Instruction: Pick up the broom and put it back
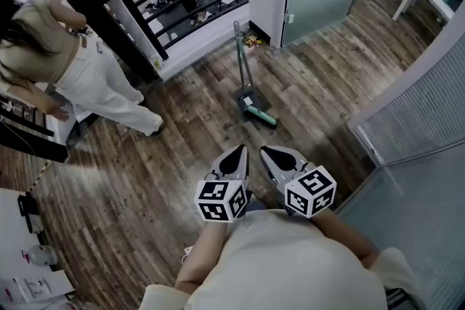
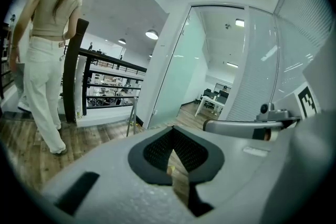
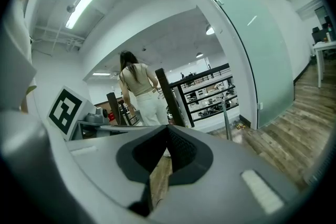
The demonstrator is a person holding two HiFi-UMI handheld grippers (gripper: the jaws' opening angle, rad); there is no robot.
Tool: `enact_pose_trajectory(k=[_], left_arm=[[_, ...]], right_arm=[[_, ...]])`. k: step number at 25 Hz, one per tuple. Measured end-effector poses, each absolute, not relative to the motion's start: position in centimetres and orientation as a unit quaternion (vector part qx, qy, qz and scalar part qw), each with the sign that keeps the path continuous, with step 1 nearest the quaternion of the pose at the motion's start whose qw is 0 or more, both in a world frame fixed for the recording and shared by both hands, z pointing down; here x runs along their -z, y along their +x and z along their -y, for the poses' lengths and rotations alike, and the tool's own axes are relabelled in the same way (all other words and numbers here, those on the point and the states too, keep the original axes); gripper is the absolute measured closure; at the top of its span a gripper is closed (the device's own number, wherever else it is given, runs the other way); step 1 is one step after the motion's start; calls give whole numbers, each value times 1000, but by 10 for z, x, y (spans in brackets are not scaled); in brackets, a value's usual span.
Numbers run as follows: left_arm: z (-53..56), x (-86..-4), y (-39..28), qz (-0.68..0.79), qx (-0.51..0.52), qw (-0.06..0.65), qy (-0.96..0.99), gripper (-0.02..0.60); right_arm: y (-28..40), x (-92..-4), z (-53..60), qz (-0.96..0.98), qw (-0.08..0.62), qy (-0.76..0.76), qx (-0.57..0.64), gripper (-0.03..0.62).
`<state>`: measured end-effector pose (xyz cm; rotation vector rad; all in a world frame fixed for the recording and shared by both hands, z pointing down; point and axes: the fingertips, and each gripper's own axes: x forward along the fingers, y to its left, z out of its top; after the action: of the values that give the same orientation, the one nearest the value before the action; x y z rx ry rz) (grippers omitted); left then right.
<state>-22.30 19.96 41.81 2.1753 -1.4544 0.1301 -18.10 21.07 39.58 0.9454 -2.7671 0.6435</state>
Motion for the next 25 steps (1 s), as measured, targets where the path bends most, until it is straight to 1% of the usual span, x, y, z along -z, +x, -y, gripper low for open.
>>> enact_pose_trajectory(k=[25], left_arm=[[-161, -423, -292, 513, -50, 261, 817, 577]], right_arm=[[-236, -401, -170, 901, 64, 368, -222, 588]])
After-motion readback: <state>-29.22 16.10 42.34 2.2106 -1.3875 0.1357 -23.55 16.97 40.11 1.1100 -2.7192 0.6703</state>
